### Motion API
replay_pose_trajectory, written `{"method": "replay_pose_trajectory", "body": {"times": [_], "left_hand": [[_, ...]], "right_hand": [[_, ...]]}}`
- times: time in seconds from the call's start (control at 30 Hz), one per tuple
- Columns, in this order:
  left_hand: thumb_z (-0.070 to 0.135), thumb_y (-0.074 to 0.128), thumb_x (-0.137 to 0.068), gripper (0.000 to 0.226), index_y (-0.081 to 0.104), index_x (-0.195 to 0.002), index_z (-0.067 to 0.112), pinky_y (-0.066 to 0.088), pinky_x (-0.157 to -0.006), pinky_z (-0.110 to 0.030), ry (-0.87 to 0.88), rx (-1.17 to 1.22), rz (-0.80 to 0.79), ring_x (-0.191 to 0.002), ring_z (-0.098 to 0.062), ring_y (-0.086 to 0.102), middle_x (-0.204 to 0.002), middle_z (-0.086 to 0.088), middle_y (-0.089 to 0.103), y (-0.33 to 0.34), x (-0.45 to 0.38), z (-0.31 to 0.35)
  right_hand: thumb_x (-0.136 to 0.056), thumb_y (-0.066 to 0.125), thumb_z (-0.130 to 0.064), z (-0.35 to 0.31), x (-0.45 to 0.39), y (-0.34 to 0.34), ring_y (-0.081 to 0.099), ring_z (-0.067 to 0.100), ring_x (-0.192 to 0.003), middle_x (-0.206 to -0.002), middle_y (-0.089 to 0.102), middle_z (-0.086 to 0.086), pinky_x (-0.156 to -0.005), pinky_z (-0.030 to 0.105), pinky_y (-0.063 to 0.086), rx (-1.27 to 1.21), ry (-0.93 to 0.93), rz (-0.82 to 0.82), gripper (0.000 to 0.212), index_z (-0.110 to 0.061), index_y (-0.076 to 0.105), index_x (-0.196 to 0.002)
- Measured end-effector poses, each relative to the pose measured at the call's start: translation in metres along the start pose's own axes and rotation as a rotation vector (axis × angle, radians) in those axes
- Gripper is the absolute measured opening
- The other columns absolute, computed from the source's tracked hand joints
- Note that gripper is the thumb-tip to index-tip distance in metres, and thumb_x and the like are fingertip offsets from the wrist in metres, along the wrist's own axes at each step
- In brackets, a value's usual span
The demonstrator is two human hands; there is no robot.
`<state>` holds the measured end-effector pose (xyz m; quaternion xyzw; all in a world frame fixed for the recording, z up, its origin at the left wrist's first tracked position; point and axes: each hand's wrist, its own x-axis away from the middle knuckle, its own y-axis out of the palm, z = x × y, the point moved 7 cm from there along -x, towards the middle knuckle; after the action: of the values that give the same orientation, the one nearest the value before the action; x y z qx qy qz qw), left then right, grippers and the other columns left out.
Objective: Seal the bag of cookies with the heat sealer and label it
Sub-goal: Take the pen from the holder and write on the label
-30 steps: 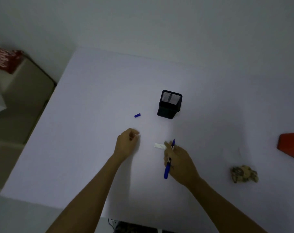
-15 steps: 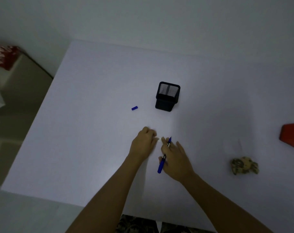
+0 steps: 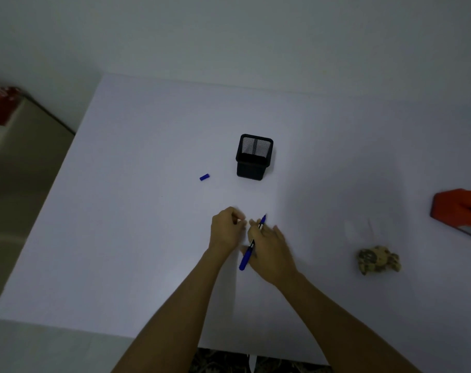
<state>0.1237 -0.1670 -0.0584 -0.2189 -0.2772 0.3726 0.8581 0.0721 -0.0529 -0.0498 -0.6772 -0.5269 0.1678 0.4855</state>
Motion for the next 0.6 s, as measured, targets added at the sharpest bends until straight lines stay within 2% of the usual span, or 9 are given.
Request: {"method": "replay_pose_trajectory", "body": {"times": [0.03, 0.07, 0.1, 0.13, 0.17, 0.23, 0.43, 0.53, 0.6], "left_hand": [[0.003, 0.064, -0.086, 0.004, 0.068, -0.086, 0.003, 0.042, -0.059, 0.001, -0.011, 0.008, 0.009, -0.062, -0.002, 0.053, -0.077, -0.003, 0.065, 0.0, 0.002, 0.001], [0.002, 0.063, -0.086, 0.005, 0.068, -0.084, 0.003, 0.043, -0.058, 0.0, -0.022, 0.014, 0.017, -0.059, -0.001, 0.052, -0.074, -0.001, 0.064, 0.0, 0.004, 0.003], [0.001, 0.062, -0.087, 0.007, 0.067, -0.083, 0.003, 0.043, -0.056, -0.001, -0.032, 0.021, 0.026, -0.057, -0.001, 0.052, -0.071, 0.0, 0.062, 0.0, 0.005, 0.004], [-0.001, 0.06, -0.087, 0.009, 0.066, -0.082, 0.003, 0.044, -0.054, -0.003, -0.044, 0.029, 0.036, -0.057, -0.002, 0.052, -0.069, 0.0, 0.061, -0.001, 0.005, 0.005], [-0.002, 0.058, -0.086, 0.01, 0.066, -0.082, 0.003, 0.044, -0.053, -0.004, -0.053, 0.035, 0.043, -0.057, -0.003, 0.052, -0.068, 0.0, 0.061, -0.002, 0.005, 0.007], [-0.004, 0.056, -0.086, 0.012, 0.066, -0.084, 0.002, 0.044, -0.052, -0.006, -0.069, 0.034, 0.058, -0.058, -0.003, 0.053, -0.072, -0.002, 0.062, -0.004, 0.005, 0.01], [-0.003, 0.057, -0.085, 0.013, 0.069, -0.085, 0.002, 0.042, -0.054, -0.005, -0.083, 0.071, 0.072, -0.059, -0.002, 0.054, -0.074, -0.004, 0.067, -0.011, 0.006, 0.017], [-0.001, 0.051, -0.086, 0.022, 0.065, -0.073, 0.011, 0.044, -0.051, -0.004, -0.087, 0.119, 0.034, -0.057, -0.003, 0.053, -0.064, 0.005, 0.059, -0.012, 0.008, 0.021], [0.001, 0.049, -0.089, 0.024, 0.061, -0.071, 0.011, 0.043, -0.052, -0.003, -0.081, 0.125, 0.017, -0.056, -0.004, 0.051, -0.062, 0.006, 0.056, -0.011, 0.008, 0.023]], "right_hand": [[-0.089, 0.062, -0.022, -0.001, -0.002, -0.007, 0.057, 0.029, -0.116, -0.121, 0.064, 0.013, -0.102, 0.047, 0.043, -0.111, 0.062, 0.068, 0.03, -0.006, 0.057, -0.114], [-0.092, 0.059, -0.022, -0.001, -0.002, -0.018, 0.063, 0.026, -0.093, -0.097, 0.067, 0.009, -0.083, 0.042, 0.051, -0.277, 0.161, 0.126, 0.012, -0.011, 0.061, -0.096], [-0.095, 0.054, -0.026, -0.002, -0.002, -0.025, 0.059, 0.021, -0.071, -0.073, 0.062, 0.003, -0.065, 0.036, 0.05, -0.498, 0.278, 0.164, 0.021, -0.016, 0.058, -0.077], [-0.097, 0.05, -0.029, -0.002, -0.003, -0.024, 0.052, 0.016, -0.057, -0.058, 0.053, -0.001, -0.055, 0.032, 0.045, -0.704, 0.397, 0.169, 0.035, -0.021, 0.053, -0.063], [-0.098, 0.048, -0.03, -0.003, -0.005, -0.021, 0.047, 0.014, -0.052, -0.051, 0.048, -0.003, -0.052, 0.03, 0.041, -0.838, 0.468, 0.156, 0.044, -0.024, 0.05, -0.054], [-0.097, 0.048, -0.024, -0.01, -0.008, -0.018, 0.046, 0.01, -0.05, -0.047, 0.048, -0.007, -0.054, 0.027, 0.041, -0.966, 0.481, 0.127, 0.054, -0.029, 0.05, -0.043], [-0.096, 0.046, -0.018, -0.014, -0.015, -0.025, 0.042, 0.003, -0.042, -0.042, 0.044, -0.01, -0.047, 0.018, 0.037, -0.929, 0.425, 0.15, 0.056, -0.029, 0.044, -0.041], [-0.095, 0.044, -0.015, -0.012, -0.017, -0.028, 0.039, 0.002, -0.038, -0.04, 0.041, -0.011, -0.043, 0.019, 0.034, -0.996, 0.431, 0.162, 0.062, -0.03, 0.042, -0.035], [-0.094, 0.044, -0.011, -0.01, -0.018, -0.033, 0.036, 0.003, -0.04, -0.041, 0.04, -0.01, -0.044, 0.019, 0.033, -0.977, 0.434, 0.187, 0.057, -0.028, 0.04, -0.039]]}}
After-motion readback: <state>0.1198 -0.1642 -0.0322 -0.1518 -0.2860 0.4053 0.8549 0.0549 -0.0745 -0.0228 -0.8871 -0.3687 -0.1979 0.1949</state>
